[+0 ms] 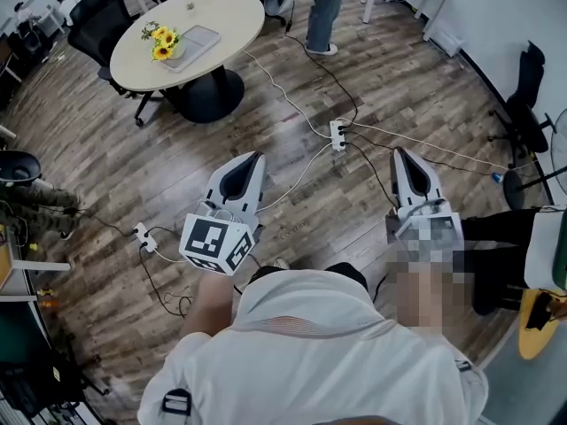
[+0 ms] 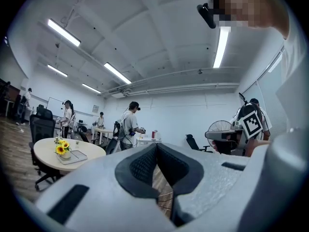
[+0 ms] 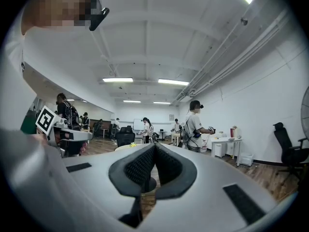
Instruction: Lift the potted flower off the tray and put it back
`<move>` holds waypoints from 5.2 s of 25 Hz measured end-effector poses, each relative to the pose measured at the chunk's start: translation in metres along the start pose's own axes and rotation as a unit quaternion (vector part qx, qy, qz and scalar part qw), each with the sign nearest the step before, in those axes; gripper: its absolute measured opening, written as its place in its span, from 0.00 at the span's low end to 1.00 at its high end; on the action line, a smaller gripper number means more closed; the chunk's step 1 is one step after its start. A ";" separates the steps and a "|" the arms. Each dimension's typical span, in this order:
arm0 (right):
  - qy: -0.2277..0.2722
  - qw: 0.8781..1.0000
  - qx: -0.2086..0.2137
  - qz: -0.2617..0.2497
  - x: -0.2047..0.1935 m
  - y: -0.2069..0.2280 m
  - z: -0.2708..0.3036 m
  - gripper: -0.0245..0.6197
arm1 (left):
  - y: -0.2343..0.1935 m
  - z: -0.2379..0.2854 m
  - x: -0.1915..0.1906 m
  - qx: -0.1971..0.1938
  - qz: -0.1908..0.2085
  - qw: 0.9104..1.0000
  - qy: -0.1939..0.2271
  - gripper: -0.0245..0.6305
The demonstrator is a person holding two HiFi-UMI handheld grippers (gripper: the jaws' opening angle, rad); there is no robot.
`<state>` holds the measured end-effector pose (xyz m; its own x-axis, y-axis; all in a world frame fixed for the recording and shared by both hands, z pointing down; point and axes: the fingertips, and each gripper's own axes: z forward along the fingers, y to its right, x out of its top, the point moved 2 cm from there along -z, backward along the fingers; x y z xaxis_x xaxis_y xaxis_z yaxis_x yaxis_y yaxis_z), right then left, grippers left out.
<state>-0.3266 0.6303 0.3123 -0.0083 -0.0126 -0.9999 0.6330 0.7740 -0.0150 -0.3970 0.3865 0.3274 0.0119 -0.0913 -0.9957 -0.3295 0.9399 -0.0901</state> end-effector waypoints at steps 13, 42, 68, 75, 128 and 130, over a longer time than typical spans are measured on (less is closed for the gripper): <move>-0.019 0.999 0.037 -0.007 -0.018 -0.023 0.109 0.04 | -0.090 0.025 -0.017 0.029 -0.009 0.999 -0.016 0.05; -0.027 0.979 0.202 0.023 -0.030 0.159 0.486 0.04 | -0.257 0.307 0.009 0.213 -0.001 0.977 -0.009 0.05; -0.042 0.944 0.324 -0.036 -0.020 -0.175 0.876 0.04 | -0.716 0.210 0.027 0.336 -0.011 0.942 0.005 0.05; -0.038 0.925 0.378 -0.022 -0.024 -0.201 0.937 0.04 | -0.750 0.211 0.033 0.390 -0.009 0.921 0.002 0.05; -0.119 0.856 0.503 -0.022 -0.057 -0.208 1.024 0.77 | -0.765 0.263 0.038 0.459 -0.022 0.888 -0.006 0.05; -0.150 0.848 0.505 -0.048 -0.081 -0.214 1.024 0.77 | -0.763 0.264 0.037 0.459 -0.023 0.888 -0.006 0.05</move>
<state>0.3316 -0.1823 0.3982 0.0043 -0.3226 -0.9465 0.9822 -0.1762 0.0645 0.1035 -0.2469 0.3541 0.0166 -0.1374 -0.9904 0.5805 0.8078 -0.1024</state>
